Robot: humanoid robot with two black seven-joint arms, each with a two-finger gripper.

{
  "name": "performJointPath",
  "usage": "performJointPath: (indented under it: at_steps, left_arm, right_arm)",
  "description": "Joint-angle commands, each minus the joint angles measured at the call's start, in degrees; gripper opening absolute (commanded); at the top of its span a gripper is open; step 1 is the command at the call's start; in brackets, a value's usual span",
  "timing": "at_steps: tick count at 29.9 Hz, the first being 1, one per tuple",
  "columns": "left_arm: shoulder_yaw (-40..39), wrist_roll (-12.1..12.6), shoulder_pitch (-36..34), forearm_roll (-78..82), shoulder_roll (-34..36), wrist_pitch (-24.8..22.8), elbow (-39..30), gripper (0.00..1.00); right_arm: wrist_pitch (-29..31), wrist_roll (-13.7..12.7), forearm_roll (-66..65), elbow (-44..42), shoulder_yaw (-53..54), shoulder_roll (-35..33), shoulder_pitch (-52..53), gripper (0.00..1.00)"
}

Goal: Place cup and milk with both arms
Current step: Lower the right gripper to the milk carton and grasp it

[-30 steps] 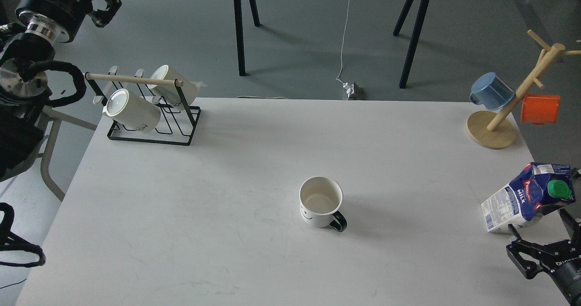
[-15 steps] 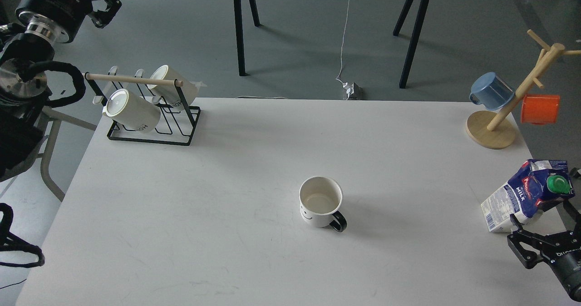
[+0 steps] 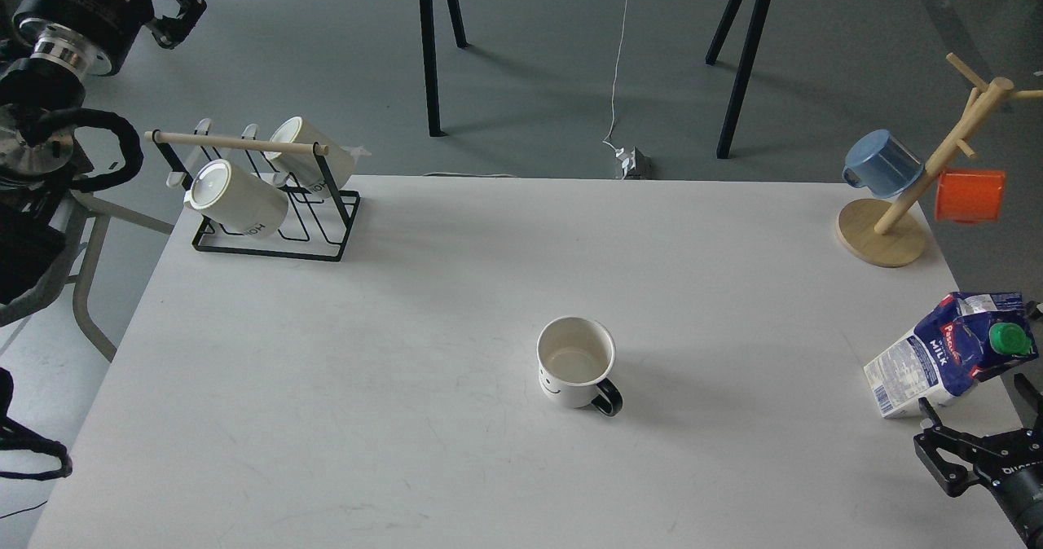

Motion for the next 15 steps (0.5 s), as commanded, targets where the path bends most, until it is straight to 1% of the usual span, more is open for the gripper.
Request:
performJointPath:
  at_steps: [1,15]
  left_arm:
    - [0.01,0.01,0.02,0.0,0.11,0.0,0.0,1.0]
    - [0.97,0.01,0.02,0.0,0.19,-0.09,0.0,1.0]
  right_arm:
    - [0.0,0.0,0.0,-0.34,0.14,-0.08,-0.39,1.0]
    - [0.0,0.26,0.26,-1.04,3.56,0.0,-0.31,1.0]
